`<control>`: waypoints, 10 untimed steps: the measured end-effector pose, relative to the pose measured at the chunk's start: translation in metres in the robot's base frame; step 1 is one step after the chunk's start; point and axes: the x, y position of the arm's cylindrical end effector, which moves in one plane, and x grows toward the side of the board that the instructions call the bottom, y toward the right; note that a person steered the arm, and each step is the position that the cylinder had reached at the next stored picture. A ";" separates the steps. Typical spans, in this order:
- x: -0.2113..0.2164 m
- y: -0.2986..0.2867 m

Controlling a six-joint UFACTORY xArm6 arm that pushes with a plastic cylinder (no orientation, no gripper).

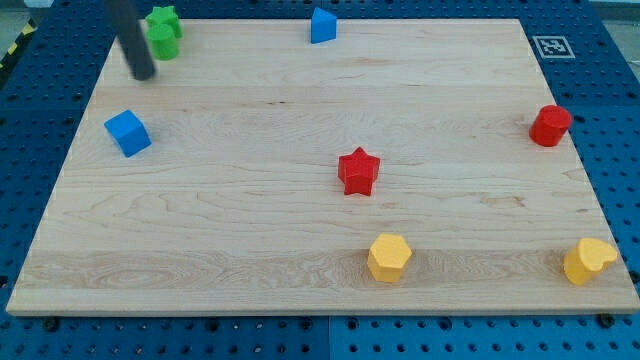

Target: Slide the green star right a bit

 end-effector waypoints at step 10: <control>-0.083 0.036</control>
